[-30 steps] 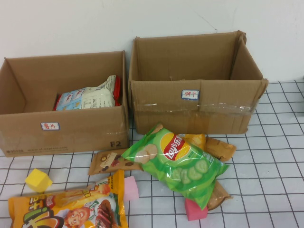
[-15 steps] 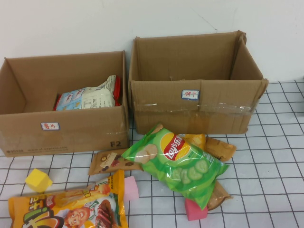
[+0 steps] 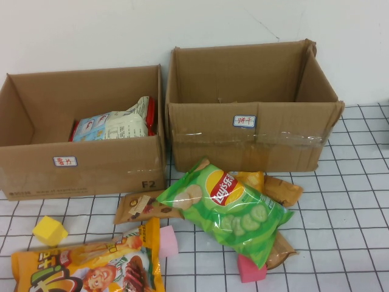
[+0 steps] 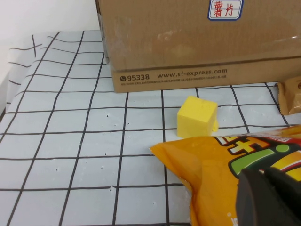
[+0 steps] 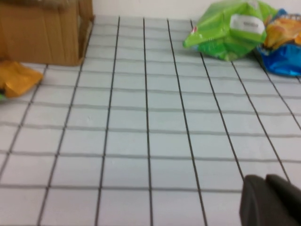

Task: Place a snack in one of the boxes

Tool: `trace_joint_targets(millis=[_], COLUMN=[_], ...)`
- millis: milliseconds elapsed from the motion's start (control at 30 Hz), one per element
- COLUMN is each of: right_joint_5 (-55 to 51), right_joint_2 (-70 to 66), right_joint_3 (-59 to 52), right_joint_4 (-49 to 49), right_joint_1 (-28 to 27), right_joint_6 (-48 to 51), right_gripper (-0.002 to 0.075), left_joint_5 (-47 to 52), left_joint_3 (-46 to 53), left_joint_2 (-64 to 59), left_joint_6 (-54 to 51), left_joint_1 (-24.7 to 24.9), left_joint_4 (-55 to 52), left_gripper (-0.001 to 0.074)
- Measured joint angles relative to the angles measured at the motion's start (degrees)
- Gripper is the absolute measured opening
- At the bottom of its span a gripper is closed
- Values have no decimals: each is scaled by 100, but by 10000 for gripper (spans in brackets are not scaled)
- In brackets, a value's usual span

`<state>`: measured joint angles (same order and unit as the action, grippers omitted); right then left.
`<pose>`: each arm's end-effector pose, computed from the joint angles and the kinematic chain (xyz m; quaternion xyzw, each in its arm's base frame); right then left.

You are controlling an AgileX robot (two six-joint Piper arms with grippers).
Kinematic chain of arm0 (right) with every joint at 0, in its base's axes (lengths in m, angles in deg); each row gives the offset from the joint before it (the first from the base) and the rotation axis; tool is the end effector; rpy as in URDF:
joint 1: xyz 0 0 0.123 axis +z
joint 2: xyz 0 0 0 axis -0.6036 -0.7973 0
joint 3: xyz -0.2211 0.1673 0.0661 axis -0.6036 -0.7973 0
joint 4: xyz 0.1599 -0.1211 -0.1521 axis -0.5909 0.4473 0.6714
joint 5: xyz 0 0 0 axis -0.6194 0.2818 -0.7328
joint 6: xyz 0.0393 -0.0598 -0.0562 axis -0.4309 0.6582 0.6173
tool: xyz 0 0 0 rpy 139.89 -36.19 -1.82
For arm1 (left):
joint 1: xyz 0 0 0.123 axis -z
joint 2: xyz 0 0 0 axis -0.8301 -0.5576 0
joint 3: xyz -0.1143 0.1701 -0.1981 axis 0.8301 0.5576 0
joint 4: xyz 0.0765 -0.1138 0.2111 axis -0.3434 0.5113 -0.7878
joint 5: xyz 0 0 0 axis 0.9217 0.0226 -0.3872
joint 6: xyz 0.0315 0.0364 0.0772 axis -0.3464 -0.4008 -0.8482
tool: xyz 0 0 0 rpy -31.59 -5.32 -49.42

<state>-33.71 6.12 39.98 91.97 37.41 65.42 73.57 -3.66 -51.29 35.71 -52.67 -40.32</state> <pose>0.0541 -0.0051 0.1762 -0.0220 0.7874 -0.0504 0.6140 0.0535 -0.0025 0.1766 0.0113 0.7923 -0.0229 0.6095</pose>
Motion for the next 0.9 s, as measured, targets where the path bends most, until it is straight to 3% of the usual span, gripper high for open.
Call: trace_joint_targets(millis=[233,533,633,800,900], right_joint_5=[530,789,809,878,880], right_joint_2=[0,0,0,0,0], right_joint_3=[0,0,0,0,0], right_joint_4=[-917,-4791,-5184,-5293,-5302], right_joint_1=[0,0,0,0,0], right_joint_6=[0,-536,-570,-425,-125], right_gripper=[-1,-1,-1,-1,-1], left_joint_5=[0,9,-132,-1118,-1686], left_joint_3=[0,0,11,36,36], left_joint_2=[0,0,0,0,0], left_joint_6=[0,0,309,2519,3179], left_joint_1=[0,0,0,25,36], left_joint_4=[0,-269,-286,2241,3481], left_gripper=[-2,-2,-2,-2,-2])
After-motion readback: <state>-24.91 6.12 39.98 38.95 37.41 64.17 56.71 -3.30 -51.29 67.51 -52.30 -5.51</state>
